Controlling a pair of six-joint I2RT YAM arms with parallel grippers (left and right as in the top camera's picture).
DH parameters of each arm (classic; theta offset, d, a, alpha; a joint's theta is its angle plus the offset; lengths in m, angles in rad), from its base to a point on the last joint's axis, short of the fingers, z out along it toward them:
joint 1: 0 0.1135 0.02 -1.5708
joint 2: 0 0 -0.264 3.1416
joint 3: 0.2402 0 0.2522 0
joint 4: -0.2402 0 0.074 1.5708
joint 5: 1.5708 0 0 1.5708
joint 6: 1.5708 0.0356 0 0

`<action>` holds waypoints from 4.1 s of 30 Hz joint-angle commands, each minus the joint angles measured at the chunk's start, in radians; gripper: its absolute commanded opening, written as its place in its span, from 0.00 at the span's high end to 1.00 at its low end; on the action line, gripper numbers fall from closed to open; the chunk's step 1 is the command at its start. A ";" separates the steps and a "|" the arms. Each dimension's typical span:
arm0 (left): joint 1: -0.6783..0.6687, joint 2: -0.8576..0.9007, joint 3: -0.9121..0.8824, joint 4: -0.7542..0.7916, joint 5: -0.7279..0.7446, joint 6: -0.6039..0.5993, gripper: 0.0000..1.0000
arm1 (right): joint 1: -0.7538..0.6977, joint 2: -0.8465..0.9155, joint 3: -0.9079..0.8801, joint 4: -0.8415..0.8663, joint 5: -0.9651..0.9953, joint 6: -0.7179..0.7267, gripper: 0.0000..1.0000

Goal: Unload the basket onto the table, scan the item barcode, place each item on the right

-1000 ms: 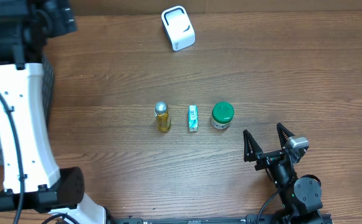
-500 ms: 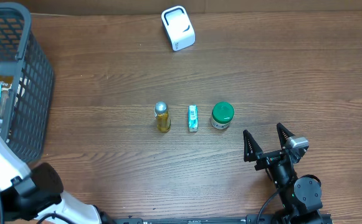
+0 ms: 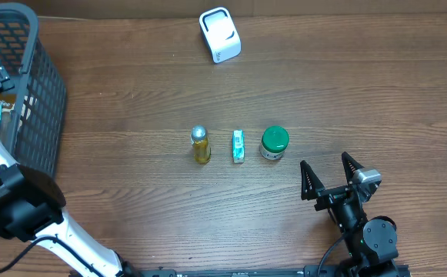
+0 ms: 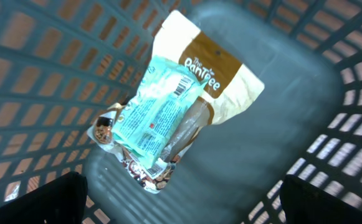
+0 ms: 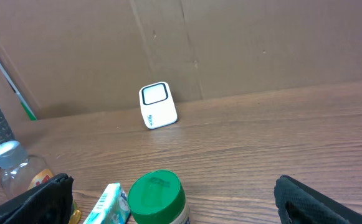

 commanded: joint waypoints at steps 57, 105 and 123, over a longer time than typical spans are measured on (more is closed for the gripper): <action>0.091 0.520 -0.012 0.045 0.085 0.362 0.52 | -0.004 -0.009 -0.010 0.003 -0.001 0.000 0.00; 0.110 0.077 -0.175 0.196 0.094 0.219 0.00 | -0.004 -0.009 -0.010 0.003 -0.001 0.000 0.00; 0.120 0.234 -0.177 0.213 -0.010 0.242 0.00 | -0.004 -0.009 -0.010 0.003 -0.001 0.000 0.00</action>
